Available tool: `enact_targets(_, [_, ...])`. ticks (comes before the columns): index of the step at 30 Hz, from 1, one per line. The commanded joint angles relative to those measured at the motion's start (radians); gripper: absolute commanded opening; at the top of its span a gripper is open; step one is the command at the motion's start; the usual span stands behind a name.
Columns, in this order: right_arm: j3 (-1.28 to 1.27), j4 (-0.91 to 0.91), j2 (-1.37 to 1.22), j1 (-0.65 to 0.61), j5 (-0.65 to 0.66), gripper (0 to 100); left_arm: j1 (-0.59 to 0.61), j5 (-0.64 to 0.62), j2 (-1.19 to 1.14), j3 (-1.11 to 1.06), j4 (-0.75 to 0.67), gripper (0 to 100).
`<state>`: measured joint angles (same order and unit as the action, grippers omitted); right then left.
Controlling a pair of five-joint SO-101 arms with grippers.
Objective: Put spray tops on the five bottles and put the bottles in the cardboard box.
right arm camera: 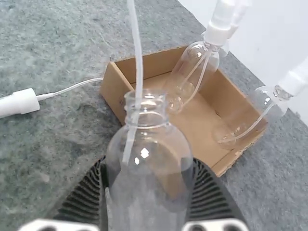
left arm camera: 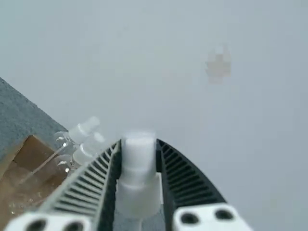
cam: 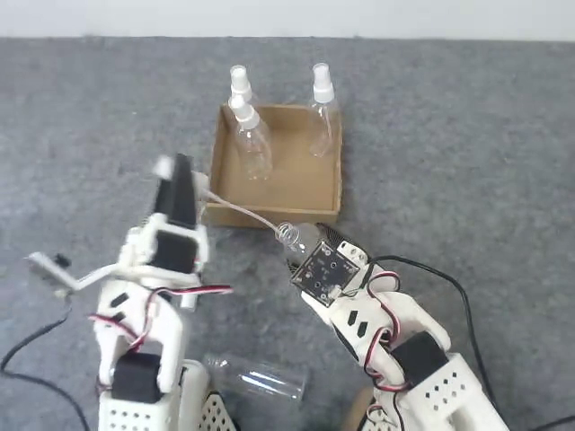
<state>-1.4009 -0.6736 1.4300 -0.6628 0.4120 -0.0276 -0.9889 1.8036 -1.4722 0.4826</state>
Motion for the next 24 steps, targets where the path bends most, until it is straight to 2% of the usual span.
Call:
enact_targets(1, [0.020,0.059,0.027,-0.004,0.012,1.7,-0.101,0.089,0.015,-0.012,-0.035,1])
enact_targets(9, [0.015,0.068,0.027,-0.004,0.012,1.7,-0.193,0.146,0.015,-0.041,-0.032,1])
enact_targets(16, [0.015,0.067,0.027,-0.004,0.012,1.7,-0.315,0.287,0.015,-0.084,-0.031,1])
enact_targets(20, [0.015,0.067,0.027,-0.007,0.012,1.7,-0.356,0.325,0.015,-0.111,-0.034,2])
enact_targets(24, [0.015,0.065,0.027,-0.005,0.012,1.7,-0.373,0.342,0.015,-0.120,-0.026,9])
